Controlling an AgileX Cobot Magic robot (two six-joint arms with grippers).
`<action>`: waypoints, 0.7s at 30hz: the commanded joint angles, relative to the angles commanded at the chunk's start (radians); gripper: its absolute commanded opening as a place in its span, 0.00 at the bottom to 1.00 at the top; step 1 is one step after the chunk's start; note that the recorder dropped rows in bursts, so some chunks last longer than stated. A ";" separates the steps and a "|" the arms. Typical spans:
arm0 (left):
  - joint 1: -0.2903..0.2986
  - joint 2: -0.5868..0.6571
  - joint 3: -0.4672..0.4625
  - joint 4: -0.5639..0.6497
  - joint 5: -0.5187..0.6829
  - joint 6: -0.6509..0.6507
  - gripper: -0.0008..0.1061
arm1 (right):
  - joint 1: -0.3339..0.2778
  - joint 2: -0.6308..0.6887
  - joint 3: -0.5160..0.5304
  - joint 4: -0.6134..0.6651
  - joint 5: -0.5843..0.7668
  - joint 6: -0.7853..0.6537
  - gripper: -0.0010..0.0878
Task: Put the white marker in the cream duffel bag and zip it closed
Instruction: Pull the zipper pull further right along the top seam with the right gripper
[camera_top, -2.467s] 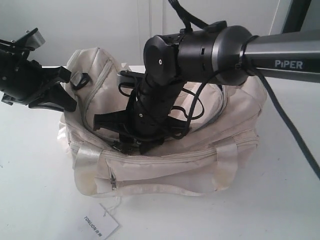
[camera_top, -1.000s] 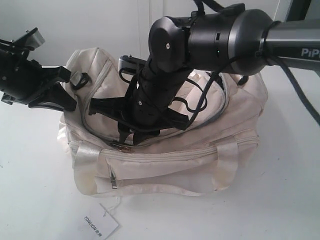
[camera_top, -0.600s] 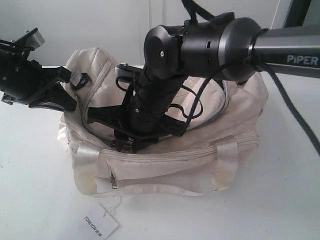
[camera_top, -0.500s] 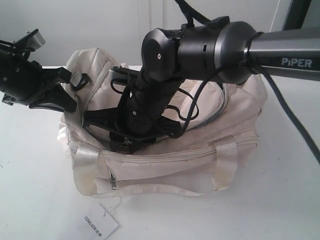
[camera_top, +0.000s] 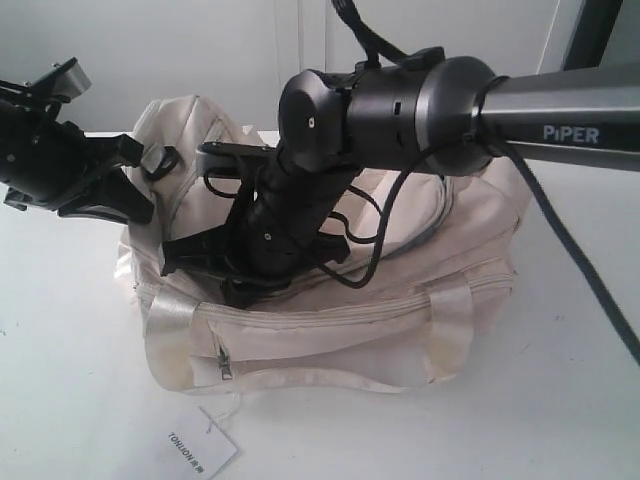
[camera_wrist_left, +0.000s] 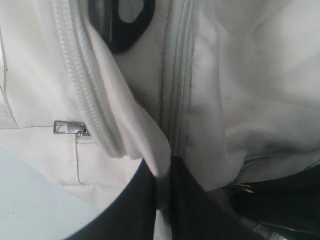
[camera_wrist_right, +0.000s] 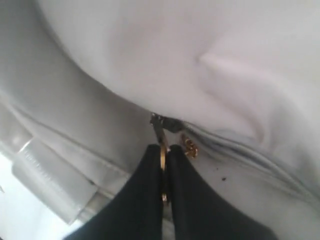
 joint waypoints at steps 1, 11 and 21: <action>0.000 0.000 0.000 0.000 0.000 0.000 0.01 | 0.000 -0.016 0.000 -0.004 -0.005 0.000 0.01; 0.000 0.000 0.000 0.010 0.000 0.004 0.01 | -0.002 -0.108 0.000 -0.070 0.032 0.000 0.01; 0.000 0.000 0.000 0.129 -0.014 0.004 0.01 | -0.002 -0.107 0.000 -0.235 0.220 0.000 0.01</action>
